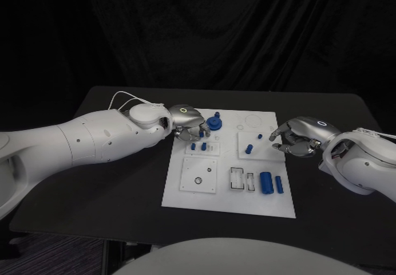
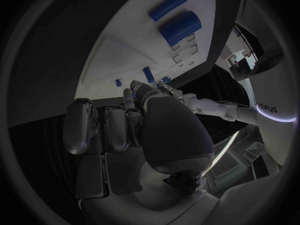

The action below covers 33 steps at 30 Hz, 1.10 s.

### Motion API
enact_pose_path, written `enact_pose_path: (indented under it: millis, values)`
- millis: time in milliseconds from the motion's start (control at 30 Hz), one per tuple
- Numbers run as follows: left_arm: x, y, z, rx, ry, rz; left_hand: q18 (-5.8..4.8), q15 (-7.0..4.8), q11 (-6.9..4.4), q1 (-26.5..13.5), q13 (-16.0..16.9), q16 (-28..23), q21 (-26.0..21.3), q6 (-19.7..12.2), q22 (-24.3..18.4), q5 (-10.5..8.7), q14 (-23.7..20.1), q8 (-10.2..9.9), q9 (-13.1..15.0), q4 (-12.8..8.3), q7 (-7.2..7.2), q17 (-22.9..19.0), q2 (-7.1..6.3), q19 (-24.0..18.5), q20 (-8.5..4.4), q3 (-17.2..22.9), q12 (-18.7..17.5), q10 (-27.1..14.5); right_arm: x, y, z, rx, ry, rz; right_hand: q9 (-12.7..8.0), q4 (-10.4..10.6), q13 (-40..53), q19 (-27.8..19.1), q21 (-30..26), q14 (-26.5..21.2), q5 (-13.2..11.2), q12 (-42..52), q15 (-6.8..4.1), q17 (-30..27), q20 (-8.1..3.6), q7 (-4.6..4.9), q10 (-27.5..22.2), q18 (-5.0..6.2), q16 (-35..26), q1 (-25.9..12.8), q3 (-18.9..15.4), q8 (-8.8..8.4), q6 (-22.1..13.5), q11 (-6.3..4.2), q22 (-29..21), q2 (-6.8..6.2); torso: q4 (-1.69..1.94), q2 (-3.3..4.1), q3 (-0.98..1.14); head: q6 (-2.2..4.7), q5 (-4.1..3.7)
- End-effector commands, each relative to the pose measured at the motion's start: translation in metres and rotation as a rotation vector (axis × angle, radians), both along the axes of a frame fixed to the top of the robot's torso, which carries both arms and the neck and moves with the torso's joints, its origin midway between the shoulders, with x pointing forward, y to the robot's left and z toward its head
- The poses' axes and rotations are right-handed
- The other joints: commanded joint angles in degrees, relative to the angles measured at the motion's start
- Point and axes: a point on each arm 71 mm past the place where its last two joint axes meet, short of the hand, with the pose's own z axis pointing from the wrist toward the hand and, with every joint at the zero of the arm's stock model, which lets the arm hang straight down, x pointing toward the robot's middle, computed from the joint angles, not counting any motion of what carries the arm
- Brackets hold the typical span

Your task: Assemble the parts on the task board

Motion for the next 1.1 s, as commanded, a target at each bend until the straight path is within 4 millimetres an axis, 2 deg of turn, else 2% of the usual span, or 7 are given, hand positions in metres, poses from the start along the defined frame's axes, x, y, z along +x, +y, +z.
enact_pose_path:
  millis: [33,633,800,867,900,1033,1100]
  values:
    - [-0.002,0.0,-0.002,0.004,0.013,-0.012,-0.35,0.08,0.13,0.0,-0.1,-0.3,-0.4,-0.7,9.1,-0.35,-0.3,-0.3,-0.1,0.4,-0.26,-0.2,-0.64,-0.3,0.05,0.1,-0.3,-0.4,0.0,-0.001,-0.001,-0.01,0.008,-0.015,-0.1,0.1,6.3,0.1,-0.3,2.3,0.3,-0.2,0.36,-0.1,0.13,0.01,-0.2,0.92,-0.2,-0.2,0.3,-0.07,0.3,0.06,10.3,-0.03,0.05,-0.02,0.0,0.0,0.02]
    - [0.001,0.009,0.003,-0.041,-0.061,0.021,-0.31,0.14,0.35,-0.1,-0.4,-0.5,-0.7,-3.5,9.1,-0.72,-0.6,-0.3,-1.1,0.8,-1.49,-0.6,-1.19,-0.5,0.09,0.5,-2.1,-3.2,0.0,-0.002,-0.001,-0.009,0.006,-0.016,-0.1,0.0,6.3,0.1,-0.3,2.3,0.3,-0.3,0.36,-0.1,0.14,0.01,-0.2,0.93,-0.2,-0.2,0.3,-0.1,0.3,0.04,10.2,-0.08,0.05,0.02,-0.02,0.0,0.1]
    - [0.001,0.02,0.012,-0.106,-0.159,0.056,-0.18,0.86,1.46,0.1,-0.1,-0.8,-1.4,-11.7,8.9,-0.97,-1.1,-0.3,-4.0,0.8,-5.14,-1.5,-1.94,-0.7,0.03,-0.2,-3.7,-8.9,-0.001,-0.004,0.0,-0.005,0.001,-0.021,-0.1,0.0,6.2,0.1,-0.4,2.3,0.3,-0.4,0.36,-0.2,0.14,0.02,-0.3,0.95,-0.3,-0.2,0.3,-0.11,0.3,0.05,10.2,-0.11,0.04,0.01,0.0,0.0,0.03]
    - [0.0,0.026,0.016,-0.139,-0.204,0.072,0.18,1.28,1.82,0.1,0.6,-1.6,-3.5,-19.9,8.4,-1.61,-2.5,-0.8,-8.2,1.0,-6.78,-3.5,-1.79,-2.0,0.13,-1.7,-3.1,-13.1,-0.002,-0.005,0.001,-0.002,-0.003,-0.024,-0.1,-0.1,6.1,0.0,-0.6,2.3,0.3,-0.4,0.36,-0.3,0.14,0.02,-0.4,0.98,-0.3,-0.2,0.3,-0.12,0.3,0.05,10.2,-0.13,0.03,0.01,0.0,0.0,-0.04]
    - [-0.001,0.03,0.018,-0.154,-0.224,0.079,0.52,1.28,1.89,0.3,0.9,-2.4,-5.4,-21.9,7.9,-2.03,-3.8,-1.0,-9.4,1.2,-7.06,-5.2,-1.68,-3.2,0.22,-2.4,-2.5,-14.9,-0.003,-0.006,0.001,-0.001,-0.004,-0.026,-0.1,-0.1,6.0,0.0,-0.7,2.3,0.3,-0.6,0.37,-0.4,0.14,0.03,-0.5,1.01,-0.4,-0.2,0.3,-0.13,0.3,0.06,10.1,-0.17,0.01,0.01,-0.02,0.0,-0.03]
    - [-0.006,0.046,0.028,-0.23,-0.327,0.096,1.61,1.66,2.23,1.1,2.2,-5.8,-12.1,-25.6,6.3,-2.51,-8.7,-1.3,-12.1,2.1,-7.66,-11.6,-1.8,-7.5,0.62,-4.5,0.5,-20.8,-0.004,-0.009,0.005,0.007,-0.017,-0.032,-0.2,0.0,5.4,-0.2,-1.2,2.1,0.2,-1.1,0.42,-0.7,0.18,0.06,-1.0,1.11,-0.7,-0.3,0.2,-0.14,0.4,0.13,10.0,-0.36,-0.02,-0.01,-0.05,0.0,-0.22]
    - [-0.01,0.057,0.032,-0.261,-0.373,0.097,2.46,1.91,2.45,2.6,3.0,-8.6,-18.0,-27.7,5.0,-3.37,-12.6,-1.3,-13.9,4.7,-8.4,-16.0,-2.98,-10.8,0.97,-5.0,4.0,-25.4,-0.004,-0.009,0.008,0.011,-0.027,-0.033,-0.2,0.0,4.6,-0.5,-1.8,2.0,0.2,-2.0,0.48,-1.1,0.23,0.1,-1.8,1.23,-1.0,-0.4,0.3,-0.21,0.4,0.18,9.8,-0.51,-0.02,-0.02,-0.06,0.0,-0.47]
